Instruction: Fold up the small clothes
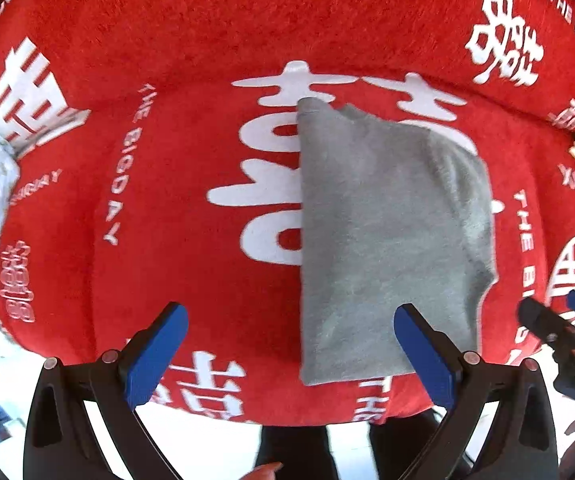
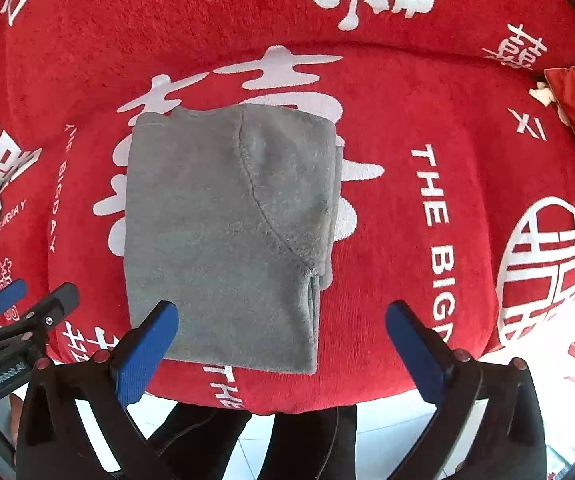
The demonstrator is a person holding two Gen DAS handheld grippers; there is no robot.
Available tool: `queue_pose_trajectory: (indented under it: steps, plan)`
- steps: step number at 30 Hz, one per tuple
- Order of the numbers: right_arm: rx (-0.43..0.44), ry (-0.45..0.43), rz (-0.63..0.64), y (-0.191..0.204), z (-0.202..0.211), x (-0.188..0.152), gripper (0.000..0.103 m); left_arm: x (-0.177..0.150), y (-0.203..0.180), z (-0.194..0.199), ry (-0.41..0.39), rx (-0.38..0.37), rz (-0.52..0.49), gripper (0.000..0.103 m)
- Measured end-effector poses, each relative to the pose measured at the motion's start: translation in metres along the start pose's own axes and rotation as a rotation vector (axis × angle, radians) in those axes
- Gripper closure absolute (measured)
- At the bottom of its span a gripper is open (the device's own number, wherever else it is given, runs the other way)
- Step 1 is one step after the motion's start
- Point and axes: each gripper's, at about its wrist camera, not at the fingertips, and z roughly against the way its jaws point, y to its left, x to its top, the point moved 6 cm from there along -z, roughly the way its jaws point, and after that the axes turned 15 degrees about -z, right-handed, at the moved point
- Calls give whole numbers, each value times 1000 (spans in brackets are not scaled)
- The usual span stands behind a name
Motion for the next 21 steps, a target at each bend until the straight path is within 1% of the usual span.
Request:
queue_pose_trajectory:
  steps: [7, 21]
  plan:
    - [-27, -32, 6, 0, 15, 5, 0, -7, -4, 8, 17, 55, -35, 0]
    - [-29, -57, 1, -2, 21, 9, 0, -10, -10, 14, 21, 75, -48, 0]
